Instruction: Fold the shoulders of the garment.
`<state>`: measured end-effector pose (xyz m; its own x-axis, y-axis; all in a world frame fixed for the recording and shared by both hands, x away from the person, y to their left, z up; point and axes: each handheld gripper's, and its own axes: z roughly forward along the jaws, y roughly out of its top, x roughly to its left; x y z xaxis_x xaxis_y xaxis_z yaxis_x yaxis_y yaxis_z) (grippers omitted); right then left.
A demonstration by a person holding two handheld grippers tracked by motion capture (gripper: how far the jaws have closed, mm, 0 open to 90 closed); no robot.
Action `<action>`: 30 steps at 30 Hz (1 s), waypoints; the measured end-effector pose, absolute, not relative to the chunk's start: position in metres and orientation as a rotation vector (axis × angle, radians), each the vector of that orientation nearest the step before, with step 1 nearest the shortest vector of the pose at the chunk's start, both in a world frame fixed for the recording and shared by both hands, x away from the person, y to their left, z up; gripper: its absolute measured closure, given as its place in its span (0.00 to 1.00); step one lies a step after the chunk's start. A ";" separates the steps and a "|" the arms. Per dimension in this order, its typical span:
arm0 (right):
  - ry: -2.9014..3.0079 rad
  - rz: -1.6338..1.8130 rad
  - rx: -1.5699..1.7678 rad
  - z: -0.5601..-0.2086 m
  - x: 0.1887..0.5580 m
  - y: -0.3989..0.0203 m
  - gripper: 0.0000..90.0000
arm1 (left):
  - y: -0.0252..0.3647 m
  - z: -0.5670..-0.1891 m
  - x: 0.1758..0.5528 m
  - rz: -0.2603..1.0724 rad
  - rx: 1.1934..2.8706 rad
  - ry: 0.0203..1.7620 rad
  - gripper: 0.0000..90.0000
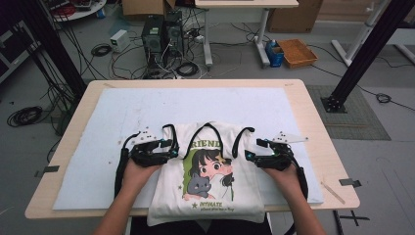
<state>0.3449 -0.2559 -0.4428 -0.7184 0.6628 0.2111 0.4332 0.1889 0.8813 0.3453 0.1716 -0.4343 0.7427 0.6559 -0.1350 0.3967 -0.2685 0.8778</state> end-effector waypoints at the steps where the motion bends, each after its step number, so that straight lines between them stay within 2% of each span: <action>1: 2.254 1.550 1.025 -0.441 0.344 -0.251 0.29 | 0.170 -0.436 0.347 0.308 1.907 0.811 0.58; 4: 2.336 1.515 0.960 -0.441 0.343 -0.235 0.33 | 0.170 -0.442 0.349 0.306 1.948 0.817 0.60; 8: 2.400 1.445 0.877 -0.442 0.343 -0.217 0.44 | 0.174 -0.448 0.349 0.290 1.988 0.839 0.66; 11: 2.434 1.369 0.836 -0.443 0.344 -0.207 0.62 | 0.173 -0.450 0.349 0.276 2.012 0.836 0.73; 13: 2.471 1.312 0.846 -0.447 0.346 -0.202 0.80 | 0.172 -0.450 0.348 0.281 2.035 0.826 0.79; 15: 2.498 1.235 0.854 -0.450 0.346 -0.199 0.94 | 0.171 -0.450 0.347 0.280 2.048 0.812 0.86; 20: 2.493 1.234 0.826 -0.447 0.343 -0.204 0.97 | 0.174 -0.447 0.343 0.262 1.999 0.783 0.93; 30: 2.498 1.221 0.847 -0.446 0.335 -0.234 0.97 | 0.187 -0.448 0.337 0.204 1.935 0.804 0.92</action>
<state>0.3348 -0.2339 -0.4461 -0.8050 0.5918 0.0419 0.3966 0.4843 0.7798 0.3369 0.1865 -0.4483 0.7654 0.6136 -0.1940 0.4466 -0.2893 0.8467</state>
